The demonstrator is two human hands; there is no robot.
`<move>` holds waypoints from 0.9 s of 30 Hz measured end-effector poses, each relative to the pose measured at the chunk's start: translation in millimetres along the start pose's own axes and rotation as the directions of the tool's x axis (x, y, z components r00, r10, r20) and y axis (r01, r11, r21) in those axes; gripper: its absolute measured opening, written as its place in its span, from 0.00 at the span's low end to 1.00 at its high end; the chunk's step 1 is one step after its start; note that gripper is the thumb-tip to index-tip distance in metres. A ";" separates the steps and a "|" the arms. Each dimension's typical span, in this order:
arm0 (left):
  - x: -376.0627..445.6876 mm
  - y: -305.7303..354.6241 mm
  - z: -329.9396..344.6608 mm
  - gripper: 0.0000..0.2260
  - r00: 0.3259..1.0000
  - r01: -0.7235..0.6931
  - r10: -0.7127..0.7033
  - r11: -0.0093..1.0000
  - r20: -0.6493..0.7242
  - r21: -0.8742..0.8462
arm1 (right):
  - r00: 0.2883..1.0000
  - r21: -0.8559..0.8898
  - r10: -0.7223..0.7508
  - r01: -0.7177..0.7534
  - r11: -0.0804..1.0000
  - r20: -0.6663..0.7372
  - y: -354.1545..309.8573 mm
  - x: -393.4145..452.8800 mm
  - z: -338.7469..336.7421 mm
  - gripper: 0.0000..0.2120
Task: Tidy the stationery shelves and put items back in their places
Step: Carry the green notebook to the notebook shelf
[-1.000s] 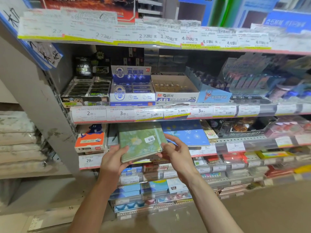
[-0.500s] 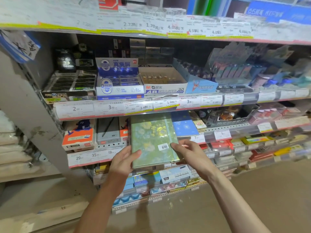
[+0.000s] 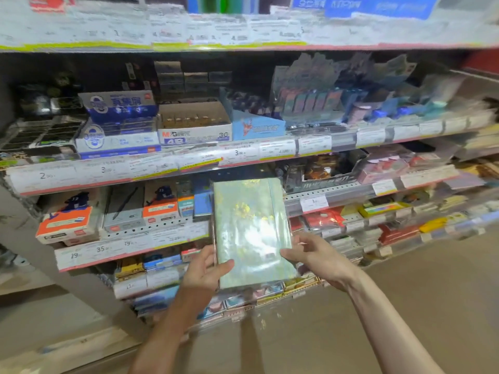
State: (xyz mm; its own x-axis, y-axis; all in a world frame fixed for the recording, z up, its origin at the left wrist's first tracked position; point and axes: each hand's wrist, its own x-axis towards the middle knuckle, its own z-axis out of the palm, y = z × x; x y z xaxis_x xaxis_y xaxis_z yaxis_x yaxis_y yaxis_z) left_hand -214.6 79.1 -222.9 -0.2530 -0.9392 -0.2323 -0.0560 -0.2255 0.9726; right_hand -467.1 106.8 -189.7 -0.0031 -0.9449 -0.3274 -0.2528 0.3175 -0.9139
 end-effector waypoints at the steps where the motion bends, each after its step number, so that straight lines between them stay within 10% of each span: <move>1: -2.7 0.2 15.4 0.09 1.000 -0.021 0.021 0.999 0.004 0.028 | 1.000 0.002 -0.003 0.003 1.000 0.008 8.5 -4.0 -13.3 0.12; 27: 117.9 84.8 505.0 0.12 0.901 -0.383 0.332 0.911 0.278 0.151 | 0.826 0.018 -0.149 0.189 0.982 -0.544 112.1 -89.0 -458.9 0.08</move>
State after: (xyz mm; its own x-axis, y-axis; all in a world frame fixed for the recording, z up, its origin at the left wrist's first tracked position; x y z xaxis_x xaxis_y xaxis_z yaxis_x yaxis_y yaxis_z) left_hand -737.0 80.1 -165.5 -0.5152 -0.8493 0.1153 -0.1003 0.1933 0.9760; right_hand -939.1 189.8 -152.9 -0.4910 -0.8711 -0.0042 -0.2313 0.1350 -0.9635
